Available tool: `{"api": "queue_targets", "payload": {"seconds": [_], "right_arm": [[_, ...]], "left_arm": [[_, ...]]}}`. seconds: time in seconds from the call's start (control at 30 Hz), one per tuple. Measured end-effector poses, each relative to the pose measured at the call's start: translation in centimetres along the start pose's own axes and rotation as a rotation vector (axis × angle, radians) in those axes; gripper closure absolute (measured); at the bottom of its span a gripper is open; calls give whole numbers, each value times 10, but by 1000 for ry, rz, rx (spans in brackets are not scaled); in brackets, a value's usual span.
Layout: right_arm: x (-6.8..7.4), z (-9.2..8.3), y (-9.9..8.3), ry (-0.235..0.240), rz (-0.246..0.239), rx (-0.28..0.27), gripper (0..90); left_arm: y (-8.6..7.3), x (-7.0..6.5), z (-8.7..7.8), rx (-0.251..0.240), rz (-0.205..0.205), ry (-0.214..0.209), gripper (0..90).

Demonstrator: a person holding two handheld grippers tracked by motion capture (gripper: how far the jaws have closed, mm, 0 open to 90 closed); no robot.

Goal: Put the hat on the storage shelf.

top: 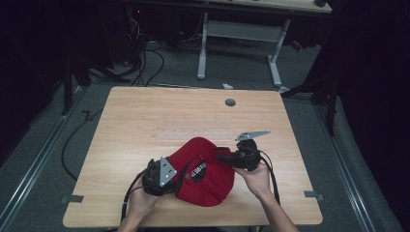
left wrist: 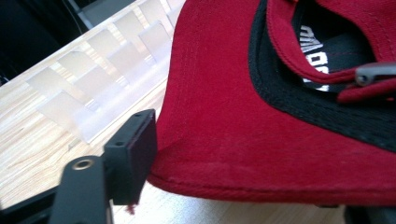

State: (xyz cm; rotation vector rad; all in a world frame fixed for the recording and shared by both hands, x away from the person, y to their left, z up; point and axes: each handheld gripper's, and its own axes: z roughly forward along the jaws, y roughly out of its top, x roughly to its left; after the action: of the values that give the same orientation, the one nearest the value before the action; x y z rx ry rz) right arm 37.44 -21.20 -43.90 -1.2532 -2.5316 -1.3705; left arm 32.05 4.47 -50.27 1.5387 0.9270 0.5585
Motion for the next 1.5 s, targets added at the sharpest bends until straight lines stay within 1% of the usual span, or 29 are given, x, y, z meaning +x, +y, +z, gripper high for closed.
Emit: {"api": "queue_targets", "payload": {"seconds": [0.03,0.1,0.13,0.17,0.23,0.3,0.33,0.37,0.4,0.43,0.5,0.53,0.57,0.63,0.77,0.8,0.87,0.97,1.03,1.07,1.1,1.13,1.2,1.23,1.27,1.33,1.4,1.47,1.5], "right_arm": [[0,0,0,4,3,4,838],[1,0,0,23,8,5,835],[0,-1,1,40,13,1,832],[0,-1,1,40,13,1,832],[-1,0,1,57,26,-4,831],[-4,2,1,78,40,-9,825],[-6,4,2,106,51,-19,813],[-6,4,2,106,51,-19,813],[-6,4,2,114,52,-29,804],[-6,4,2,122,54,-40,800],[-5,4,2,149,51,-57,772],[-4,4,2,145,43,-66,767],[-4,4,2,142,40,-79,756],[-5,4,2,142,39,-81,747],[-7,1,2,134,52,-97,677],[-8,0,2,130,56,-105,667],[-9,-4,2,125,65,-129,634],[-12,-9,2,116,82,-168,598],[-14,-13,3,96,88,-201,563],[-17,-19,2,87,100,-240,530],[-17,-19,2,87,100,-240,530],[-19,-22,2,78,102,-259,514],[-21,-29,1,54,110,-306,483],[-23,-39,0,38,118,-354,465],[-23,-39,0,38,118,-354,465],[-25,-45,-2,24,116,-384,458],[-28,-49,-6,-13,102,-381,454],[-32,-49,-12,-26,104,-384,455],[-33,-48,-16,-47,99,-378,454]], "left_arm": [[0,0,0,5,5,-1,323],[1,-1,-1,6,0,-13,359],[1,-1,-2,12,12,-17,398],[2,-1,-3,10,17,-19,398],[3,-3,-5,11,33,-18,429],[3,-2,-7,17,47,-17,480],[4,-2,-9,15,54,-18,533],[6,-2,-12,13,46,-29,533],[10,-1,-14,17,24,-46,557],[13,0,-16,20,-4,-66,584],[19,1,-18,20,-25,-81,650],[22,2,-18,29,-37,-85,654],[23,2,-18,35,-36,-89,665],[23,1,-18,42,-38,-99,672],[25,-1,-20,61,-64,-142,729],[26,-2,-21,65,-61,-153,758],[27,-4,-23,73,-45,-165,774],[27,-6,-25,88,-23,-169,816],[28,-6,-26,89,-27,-181,834],[28,-7,-26,89,-30,-185,846],[28,-7,-27,90,-32,-189,846],[29,-8,-27,89,-34,-194,850],[30,-7,-27,93,-36,-188,855],[31,-6,-27,91,-41,-182,856],[31,-4,-27,92,-44,-180,856],[34,1,-29,81,-77,-176,856],[38,8,-31,57,-119,-164,856],[42,13,-33,40,-147,-155,856],[43,16,-34,31,-163,-150,856]]}}
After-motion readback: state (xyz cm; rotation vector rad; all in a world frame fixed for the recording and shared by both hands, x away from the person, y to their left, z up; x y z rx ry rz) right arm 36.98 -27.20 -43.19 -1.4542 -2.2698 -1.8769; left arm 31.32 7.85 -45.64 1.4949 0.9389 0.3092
